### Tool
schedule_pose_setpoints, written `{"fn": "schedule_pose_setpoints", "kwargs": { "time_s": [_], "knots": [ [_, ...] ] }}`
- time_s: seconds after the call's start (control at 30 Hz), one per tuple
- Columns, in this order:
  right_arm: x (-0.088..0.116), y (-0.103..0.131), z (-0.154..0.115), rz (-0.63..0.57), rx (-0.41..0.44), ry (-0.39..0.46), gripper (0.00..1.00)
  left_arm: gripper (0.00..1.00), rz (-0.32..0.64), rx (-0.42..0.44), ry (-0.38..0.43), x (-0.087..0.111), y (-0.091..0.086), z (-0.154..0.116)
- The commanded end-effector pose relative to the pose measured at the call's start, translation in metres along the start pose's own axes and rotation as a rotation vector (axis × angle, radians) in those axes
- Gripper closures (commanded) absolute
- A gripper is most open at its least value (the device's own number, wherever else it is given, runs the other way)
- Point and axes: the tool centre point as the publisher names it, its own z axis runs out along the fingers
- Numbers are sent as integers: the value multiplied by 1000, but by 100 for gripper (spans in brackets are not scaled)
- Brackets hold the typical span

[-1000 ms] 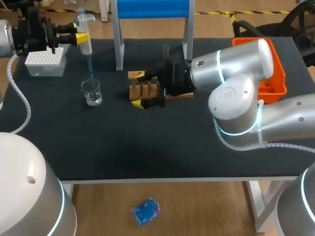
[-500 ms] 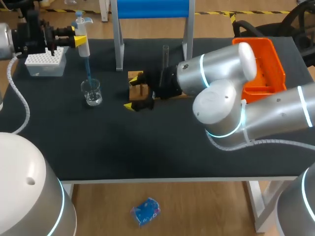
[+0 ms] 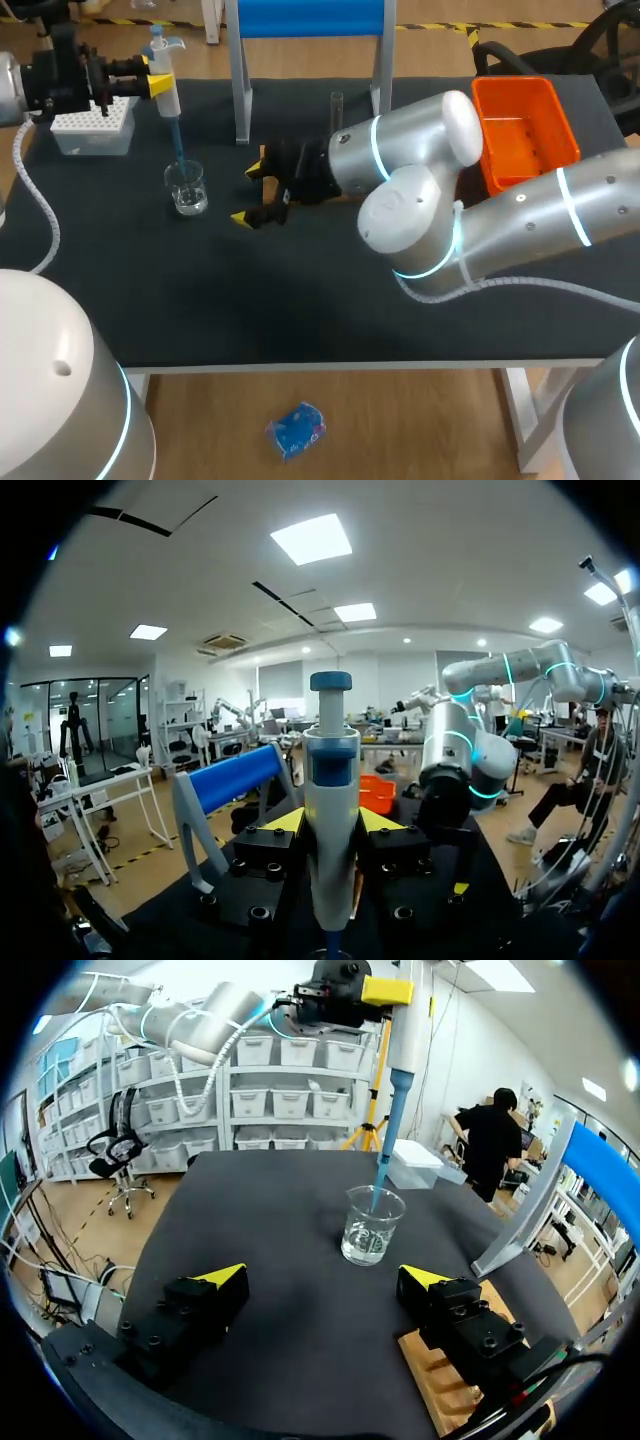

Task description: Invert the test tube, pick up the pipette, mount the tip to pipette, aspirate from beaker and dispense into the tube, eject the tip, return the pipette, and cap with the stopper.

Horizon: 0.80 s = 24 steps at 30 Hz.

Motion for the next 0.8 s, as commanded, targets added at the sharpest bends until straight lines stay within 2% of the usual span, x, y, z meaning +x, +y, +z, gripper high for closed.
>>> {"fn": "schedule_pose_setpoints", "kwargs": {
  "time_s": [0.03,0.3,0.8],
  "knots": [
    [0,-4,27,10,4,-15,0,100,4,4,2,0,0,-1],
    [-1,-6,30,19,8,-40,0,100,14,-1,1,0,0,-2],
    [-1,-6,30,19,8,-40,0,100,3,1,-9,-3,13,1]
  ]
}}
